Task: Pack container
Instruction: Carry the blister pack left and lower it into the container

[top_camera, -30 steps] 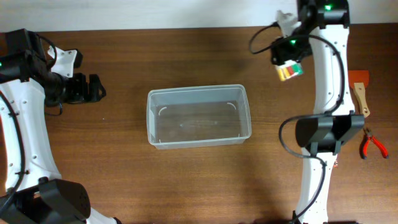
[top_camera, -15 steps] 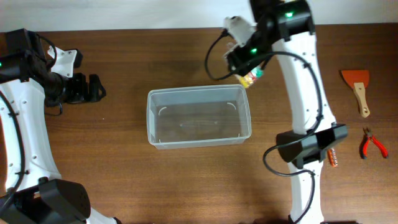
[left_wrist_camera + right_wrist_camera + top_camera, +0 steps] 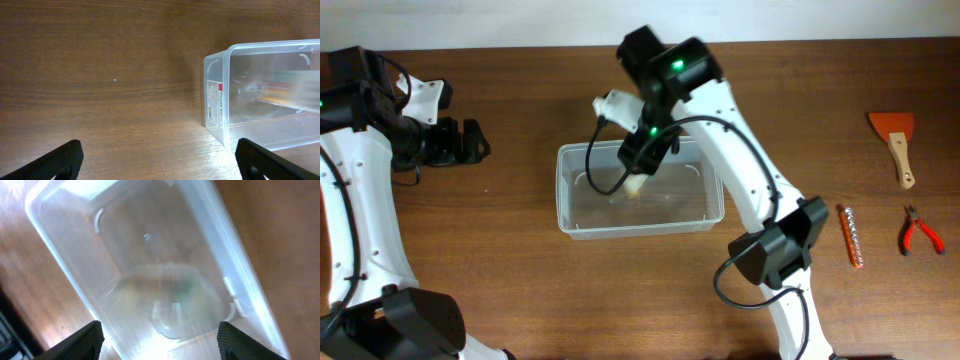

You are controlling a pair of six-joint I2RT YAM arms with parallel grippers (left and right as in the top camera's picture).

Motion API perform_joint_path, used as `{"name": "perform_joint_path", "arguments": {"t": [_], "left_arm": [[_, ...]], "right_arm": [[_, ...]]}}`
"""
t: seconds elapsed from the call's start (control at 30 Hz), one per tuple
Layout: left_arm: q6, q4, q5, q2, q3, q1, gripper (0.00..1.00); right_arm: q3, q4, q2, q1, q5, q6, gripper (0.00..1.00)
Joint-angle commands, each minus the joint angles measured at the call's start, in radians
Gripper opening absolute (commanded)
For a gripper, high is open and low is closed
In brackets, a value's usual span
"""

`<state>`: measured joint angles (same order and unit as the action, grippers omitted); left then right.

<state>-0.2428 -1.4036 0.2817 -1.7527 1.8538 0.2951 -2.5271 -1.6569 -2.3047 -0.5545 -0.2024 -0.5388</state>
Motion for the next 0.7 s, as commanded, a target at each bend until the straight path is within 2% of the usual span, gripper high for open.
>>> {"name": "perform_joint_path", "arguments": {"t": [0.0,0.23,0.43,0.67], "left_arm": [[0.010,-0.003,0.018,-0.005,0.023,0.005,0.99],[0.010,-0.004,0.018,-0.005,0.023,0.004,0.99],[0.010,-0.004,0.018,-0.005,0.023,0.005,0.99],[0.010,-0.002,0.018,-0.005,0.023,0.005,0.99]], "right_arm": [[0.098,0.037,0.021,-0.011,-0.012,-0.031,0.73],[0.198,0.097,0.021,-0.007,-0.016,-0.030,0.73],[0.196,0.111,0.021,-0.003,-0.015,-0.015,0.73],[0.105,0.100,0.021,0.060,0.004,0.080,0.76]]}}
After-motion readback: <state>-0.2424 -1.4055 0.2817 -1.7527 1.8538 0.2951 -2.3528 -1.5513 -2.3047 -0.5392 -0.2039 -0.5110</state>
